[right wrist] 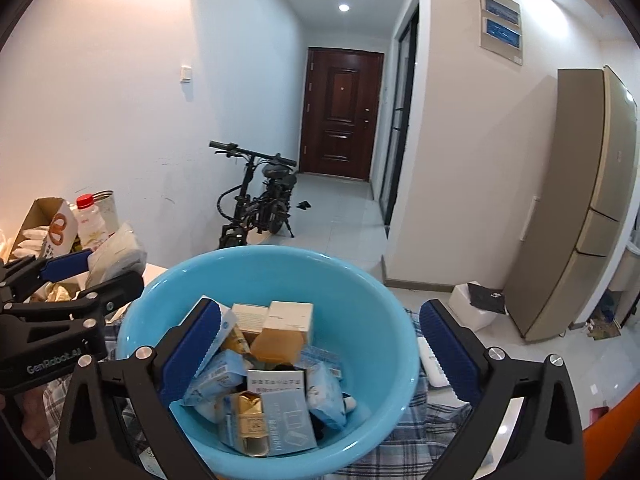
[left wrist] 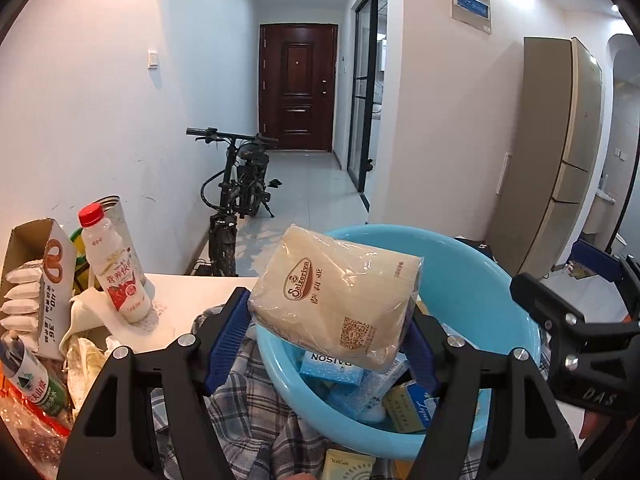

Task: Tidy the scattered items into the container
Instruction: 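Lower the white soap bar into the basin and open the left gripper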

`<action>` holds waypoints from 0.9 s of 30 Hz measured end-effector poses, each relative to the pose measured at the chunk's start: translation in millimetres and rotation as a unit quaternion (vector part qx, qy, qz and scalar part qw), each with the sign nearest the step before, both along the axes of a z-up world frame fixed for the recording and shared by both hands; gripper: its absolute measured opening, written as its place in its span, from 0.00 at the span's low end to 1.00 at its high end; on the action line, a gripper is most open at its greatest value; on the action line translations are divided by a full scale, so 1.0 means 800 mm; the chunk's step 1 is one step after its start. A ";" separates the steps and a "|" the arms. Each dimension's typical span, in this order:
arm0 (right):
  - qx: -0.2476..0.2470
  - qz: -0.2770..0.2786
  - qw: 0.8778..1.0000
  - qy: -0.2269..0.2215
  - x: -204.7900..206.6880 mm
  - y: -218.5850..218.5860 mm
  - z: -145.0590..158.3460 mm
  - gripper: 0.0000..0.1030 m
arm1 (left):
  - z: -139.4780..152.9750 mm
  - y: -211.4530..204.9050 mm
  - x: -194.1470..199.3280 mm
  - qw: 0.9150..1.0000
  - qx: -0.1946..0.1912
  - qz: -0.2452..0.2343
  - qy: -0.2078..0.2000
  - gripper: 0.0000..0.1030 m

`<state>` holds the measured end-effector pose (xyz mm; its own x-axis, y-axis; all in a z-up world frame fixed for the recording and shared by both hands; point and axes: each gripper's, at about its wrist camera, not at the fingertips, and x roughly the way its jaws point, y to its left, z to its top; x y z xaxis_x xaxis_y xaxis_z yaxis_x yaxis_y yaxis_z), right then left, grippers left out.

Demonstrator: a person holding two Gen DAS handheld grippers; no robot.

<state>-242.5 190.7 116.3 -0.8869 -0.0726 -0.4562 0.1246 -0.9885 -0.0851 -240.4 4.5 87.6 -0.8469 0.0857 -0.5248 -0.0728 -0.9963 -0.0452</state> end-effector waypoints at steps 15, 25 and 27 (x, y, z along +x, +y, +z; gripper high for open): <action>-0.003 -0.050 0.999 0.016 -0.002 0.033 0.014 0.99 | -0.006 0.020 0.000 1.000 -0.013 -0.016 0.003 0.68; -0.017 -0.071 0.997 0.030 -0.001 0.046 0.020 0.99 | -0.012 0.028 -0.003 0.999 -0.032 -0.022 -0.004 0.99; -0.017 -0.070 0.997 0.030 -0.002 0.045 0.019 0.99 | -0.013 0.035 -0.001 0.998 -0.053 -0.018 0.004 1.00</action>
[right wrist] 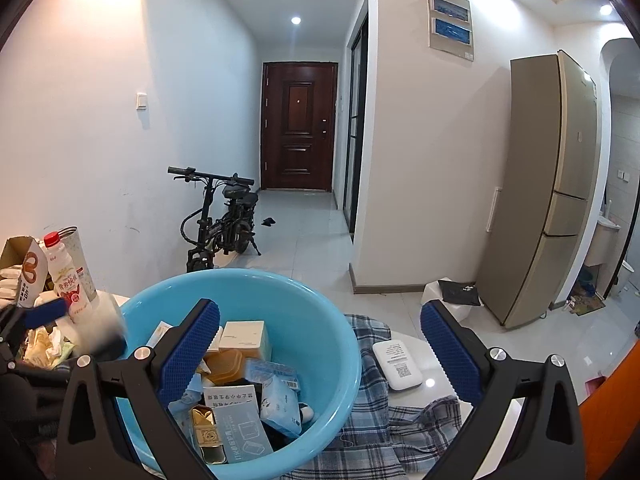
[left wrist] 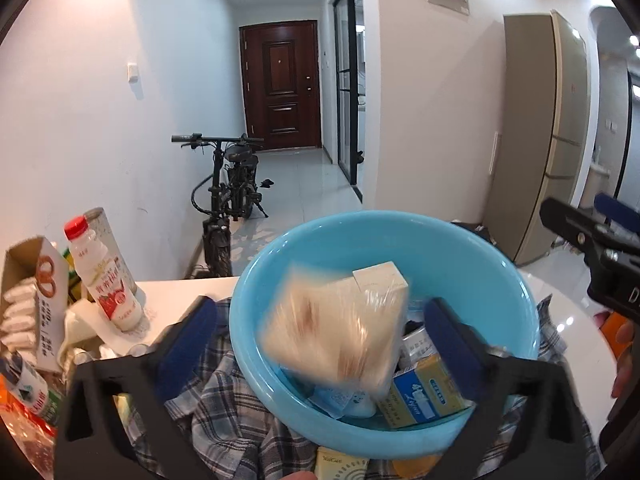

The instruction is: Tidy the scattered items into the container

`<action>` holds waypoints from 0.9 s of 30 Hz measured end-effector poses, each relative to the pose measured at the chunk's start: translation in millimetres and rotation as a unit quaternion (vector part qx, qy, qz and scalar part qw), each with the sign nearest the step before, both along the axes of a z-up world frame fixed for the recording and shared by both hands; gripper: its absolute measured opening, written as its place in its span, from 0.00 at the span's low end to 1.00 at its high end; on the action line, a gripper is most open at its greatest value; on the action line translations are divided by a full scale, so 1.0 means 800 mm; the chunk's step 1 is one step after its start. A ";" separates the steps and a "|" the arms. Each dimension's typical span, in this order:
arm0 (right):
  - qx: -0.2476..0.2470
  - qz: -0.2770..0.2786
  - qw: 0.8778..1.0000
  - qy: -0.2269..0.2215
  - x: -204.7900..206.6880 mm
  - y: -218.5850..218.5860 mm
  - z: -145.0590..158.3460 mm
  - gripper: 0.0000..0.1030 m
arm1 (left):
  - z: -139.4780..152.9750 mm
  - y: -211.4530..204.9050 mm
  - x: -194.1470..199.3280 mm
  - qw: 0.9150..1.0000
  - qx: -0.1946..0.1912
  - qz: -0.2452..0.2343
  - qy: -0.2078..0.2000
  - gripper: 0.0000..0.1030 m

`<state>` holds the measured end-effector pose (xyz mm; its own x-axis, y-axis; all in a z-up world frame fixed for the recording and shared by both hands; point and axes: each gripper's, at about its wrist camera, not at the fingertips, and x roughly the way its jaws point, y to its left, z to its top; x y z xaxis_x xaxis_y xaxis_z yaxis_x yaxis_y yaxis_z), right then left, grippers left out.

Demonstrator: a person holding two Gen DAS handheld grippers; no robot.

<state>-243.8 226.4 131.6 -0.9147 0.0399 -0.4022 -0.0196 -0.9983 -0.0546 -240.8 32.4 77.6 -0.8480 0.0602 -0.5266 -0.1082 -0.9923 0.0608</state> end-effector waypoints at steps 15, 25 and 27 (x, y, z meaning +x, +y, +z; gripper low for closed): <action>0.009 0.004 1.000 0.006 0.004 -0.012 -0.002 0.99 | 0.001 -0.005 0.002 1.000 0.017 0.004 -0.001 1.00; 0.013 0.026 1.000 -0.001 0.005 -0.032 0.000 0.99 | 0.013 -0.011 0.011 1.000 0.025 0.012 0.004 1.00; 0.012 0.031 0.999 0.005 0.013 -0.035 0.005 0.99 | 0.021 -0.014 0.020 1.000 0.023 0.018 0.012 1.00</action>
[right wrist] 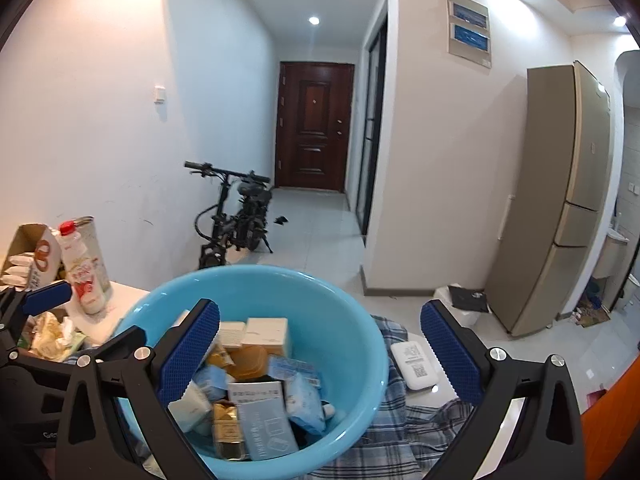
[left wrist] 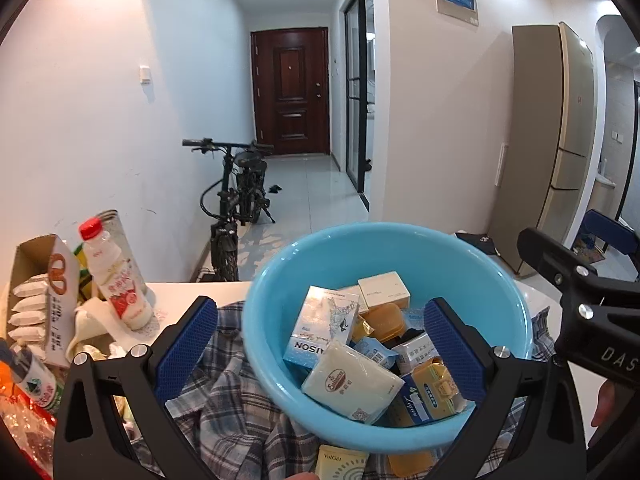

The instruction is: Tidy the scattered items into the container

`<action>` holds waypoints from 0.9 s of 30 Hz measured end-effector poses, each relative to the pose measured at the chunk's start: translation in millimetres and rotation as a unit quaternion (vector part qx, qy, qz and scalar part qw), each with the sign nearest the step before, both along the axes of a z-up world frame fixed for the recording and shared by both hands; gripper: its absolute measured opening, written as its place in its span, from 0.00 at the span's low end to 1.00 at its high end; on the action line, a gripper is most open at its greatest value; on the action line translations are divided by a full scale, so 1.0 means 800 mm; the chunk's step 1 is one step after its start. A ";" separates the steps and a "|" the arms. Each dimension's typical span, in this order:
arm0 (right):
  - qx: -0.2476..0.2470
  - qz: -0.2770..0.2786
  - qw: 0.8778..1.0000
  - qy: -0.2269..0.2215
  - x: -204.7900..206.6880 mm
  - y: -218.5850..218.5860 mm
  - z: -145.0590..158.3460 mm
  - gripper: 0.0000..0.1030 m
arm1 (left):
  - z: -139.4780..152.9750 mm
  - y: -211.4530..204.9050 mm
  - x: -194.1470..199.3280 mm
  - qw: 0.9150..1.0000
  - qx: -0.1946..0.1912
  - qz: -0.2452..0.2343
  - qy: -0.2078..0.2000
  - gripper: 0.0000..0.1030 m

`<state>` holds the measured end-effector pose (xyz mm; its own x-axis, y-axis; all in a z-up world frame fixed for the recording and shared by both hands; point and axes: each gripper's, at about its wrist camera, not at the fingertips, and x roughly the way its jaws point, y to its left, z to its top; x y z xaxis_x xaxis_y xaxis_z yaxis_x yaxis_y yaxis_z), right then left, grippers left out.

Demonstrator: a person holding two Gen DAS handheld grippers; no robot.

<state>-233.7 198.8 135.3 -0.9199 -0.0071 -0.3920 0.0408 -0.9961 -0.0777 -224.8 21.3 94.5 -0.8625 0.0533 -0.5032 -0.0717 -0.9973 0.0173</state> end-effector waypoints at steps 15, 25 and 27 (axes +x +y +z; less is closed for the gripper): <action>-0.021 0.007 0.999 0.033 0.136 -0.005 0.030 1.00 | 0.038 -0.010 0.116 0.999 0.005 0.017 0.030 1.00; -0.005 0.011 0.999 0.033 0.245 -0.025 0.022 1.00 | 0.034 -0.025 0.224 0.998 -0.001 0.032 0.049 1.00; -0.010 0.012 1.000 0.026 0.262 -0.027 0.009 1.00 | 0.026 -0.028 0.243 0.998 -0.004 0.034 0.051 1.00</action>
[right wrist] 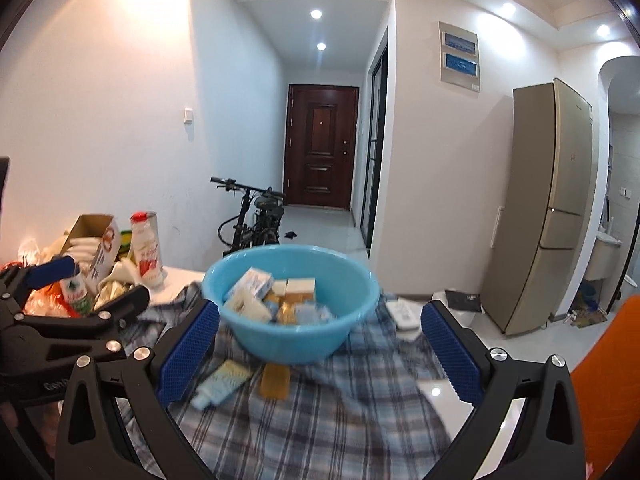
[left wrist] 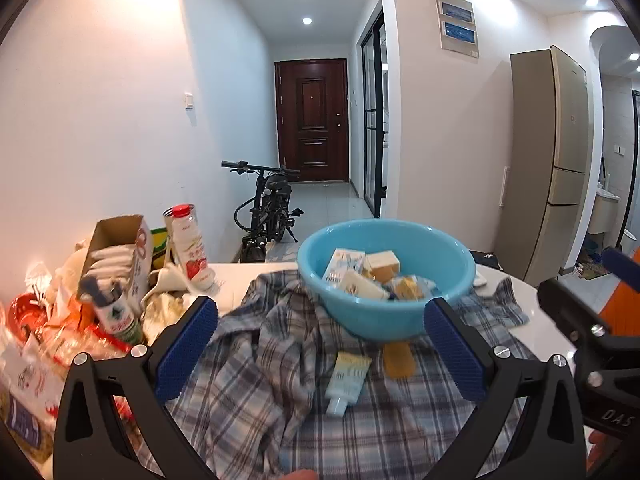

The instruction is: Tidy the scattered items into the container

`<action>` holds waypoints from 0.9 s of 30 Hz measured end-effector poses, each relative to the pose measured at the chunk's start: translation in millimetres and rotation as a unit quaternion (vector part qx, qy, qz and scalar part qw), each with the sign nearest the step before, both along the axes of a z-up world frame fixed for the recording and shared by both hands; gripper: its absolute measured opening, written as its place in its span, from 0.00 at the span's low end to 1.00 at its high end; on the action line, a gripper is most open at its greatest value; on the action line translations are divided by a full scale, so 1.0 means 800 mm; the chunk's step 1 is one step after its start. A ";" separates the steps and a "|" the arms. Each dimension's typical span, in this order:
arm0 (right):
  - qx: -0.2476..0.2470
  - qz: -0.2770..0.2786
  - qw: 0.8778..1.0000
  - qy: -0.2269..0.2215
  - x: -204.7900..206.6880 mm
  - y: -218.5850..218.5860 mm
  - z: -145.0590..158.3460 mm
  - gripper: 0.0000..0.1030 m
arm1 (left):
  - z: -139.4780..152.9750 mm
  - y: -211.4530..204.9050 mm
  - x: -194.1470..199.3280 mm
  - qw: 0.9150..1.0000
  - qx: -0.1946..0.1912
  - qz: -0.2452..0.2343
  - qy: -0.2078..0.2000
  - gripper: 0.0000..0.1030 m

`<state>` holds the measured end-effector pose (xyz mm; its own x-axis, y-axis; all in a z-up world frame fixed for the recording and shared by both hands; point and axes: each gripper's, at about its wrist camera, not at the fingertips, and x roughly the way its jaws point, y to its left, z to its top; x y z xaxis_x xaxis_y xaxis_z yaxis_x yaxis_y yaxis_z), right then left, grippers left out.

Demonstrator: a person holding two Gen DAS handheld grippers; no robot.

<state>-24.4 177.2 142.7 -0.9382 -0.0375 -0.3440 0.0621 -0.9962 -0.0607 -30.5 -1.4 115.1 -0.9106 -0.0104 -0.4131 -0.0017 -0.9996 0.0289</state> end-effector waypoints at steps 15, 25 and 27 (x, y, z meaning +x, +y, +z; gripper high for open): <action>-0.007 -0.009 0.998 -0.062 0.058 0.001 -0.107 1.00 | -0.109 0.000 0.055 0.999 -0.017 0.008 -0.045 1.00; -0.011 -0.024 0.997 -0.070 0.053 0.017 -0.129 1.00 | -0.114 -0.002 0.071 0.999 -0.015 0.017 -0.032 1.00; -0.013 -0.024 0.997 -0.073 0.051 0.018 -0.128 1.00 | -0.109 -0.005 0.076 1.000 -0.009 0.019 -0.023 1.00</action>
